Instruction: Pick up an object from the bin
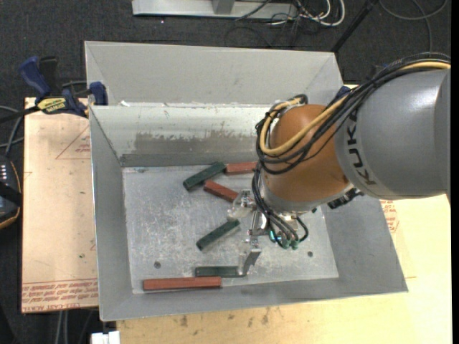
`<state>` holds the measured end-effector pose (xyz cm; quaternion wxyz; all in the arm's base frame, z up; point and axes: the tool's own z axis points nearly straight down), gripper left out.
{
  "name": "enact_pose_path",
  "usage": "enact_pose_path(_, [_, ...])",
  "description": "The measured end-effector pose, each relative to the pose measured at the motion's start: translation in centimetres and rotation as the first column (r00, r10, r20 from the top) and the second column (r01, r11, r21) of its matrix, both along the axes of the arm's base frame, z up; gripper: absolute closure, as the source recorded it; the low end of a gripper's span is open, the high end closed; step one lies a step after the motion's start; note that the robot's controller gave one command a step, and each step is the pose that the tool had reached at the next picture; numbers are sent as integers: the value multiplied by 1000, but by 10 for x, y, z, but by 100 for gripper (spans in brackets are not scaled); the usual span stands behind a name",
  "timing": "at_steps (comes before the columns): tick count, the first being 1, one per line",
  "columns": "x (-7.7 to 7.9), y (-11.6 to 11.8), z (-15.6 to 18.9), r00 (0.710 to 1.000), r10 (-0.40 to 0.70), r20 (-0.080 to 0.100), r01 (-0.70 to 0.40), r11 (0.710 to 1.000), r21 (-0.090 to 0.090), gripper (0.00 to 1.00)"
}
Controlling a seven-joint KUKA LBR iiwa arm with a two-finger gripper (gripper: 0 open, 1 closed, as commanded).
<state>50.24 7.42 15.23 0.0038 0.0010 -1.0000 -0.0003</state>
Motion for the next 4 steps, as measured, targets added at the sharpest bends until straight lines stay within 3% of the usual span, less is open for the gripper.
enact_pose_path(1, [2, 0, 3, 1000, -2, 7, 2, 1000, 0, 0])
enact_pose_path(2, [35, 12, -74, 998, -63, 30, 63, 998, 6, 100])
enact_pose_path(3, [35, 12, -74, 998, -64, 30, 63, 998, 7, 100])
enact_pose_path(4, [45, 9, 69, 997, -77, 12, 77, 997, 1, 100])
